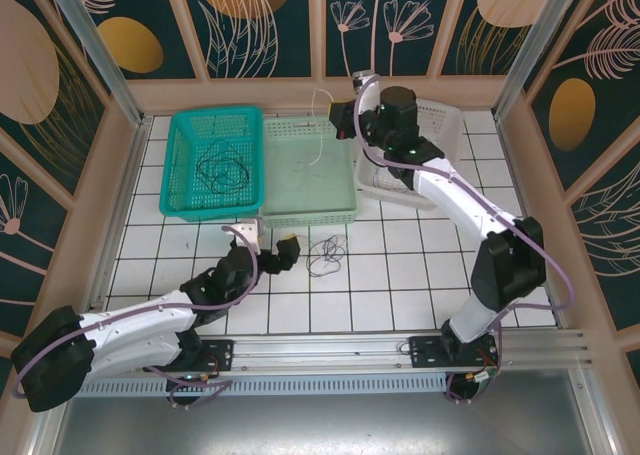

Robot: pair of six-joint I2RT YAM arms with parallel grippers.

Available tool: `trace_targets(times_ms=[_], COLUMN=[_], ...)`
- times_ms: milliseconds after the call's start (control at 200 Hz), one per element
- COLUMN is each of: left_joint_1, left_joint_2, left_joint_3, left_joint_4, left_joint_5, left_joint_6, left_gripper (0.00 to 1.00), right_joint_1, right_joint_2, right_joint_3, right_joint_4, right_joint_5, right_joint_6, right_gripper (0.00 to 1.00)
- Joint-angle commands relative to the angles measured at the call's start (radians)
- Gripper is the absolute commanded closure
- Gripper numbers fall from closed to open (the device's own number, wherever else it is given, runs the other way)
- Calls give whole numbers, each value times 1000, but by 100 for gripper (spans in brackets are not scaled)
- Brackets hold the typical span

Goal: Untangle the cables

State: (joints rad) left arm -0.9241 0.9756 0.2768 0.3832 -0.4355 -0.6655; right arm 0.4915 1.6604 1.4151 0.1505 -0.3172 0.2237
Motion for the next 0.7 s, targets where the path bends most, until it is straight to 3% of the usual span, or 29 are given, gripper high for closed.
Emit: trace_targets(times_ms=[0,80,210,330,465,535,696], left_joint_1=[-6,-6,-7,-7,-6,-6,-6], left_joint_2=[-17,-24,-32,-33,-25,-19,33], left_joint_3=[-17,-23,-27,-30,-31,-28,7], left_joint_4=[-30,-23,-30,-29,-27,-28,-53], left_joint_5=[-68,-70,-80,-82,-77,-68,-26], left_joint_6=[-52,-57,-60,-69,-78,-79,-53], left_gripper=[1,1,1,1,1,1,1], right_joint_1=[-5,-5,-11,-14,-14,-10,11], right_joint_2=[46,91,175,242,303,300,216], right_joint_3=[28,65,124,157,226,234,175], right_joint_4=[-22,-82,-178,-211,-272,-277,-269], right_joint_5=[-61,-62,-37,-62,-68,-66,-54], right_joint_6=[22,13,9,12,11,3,-44], right_gripper=[100,100,83,79,59,52,45])
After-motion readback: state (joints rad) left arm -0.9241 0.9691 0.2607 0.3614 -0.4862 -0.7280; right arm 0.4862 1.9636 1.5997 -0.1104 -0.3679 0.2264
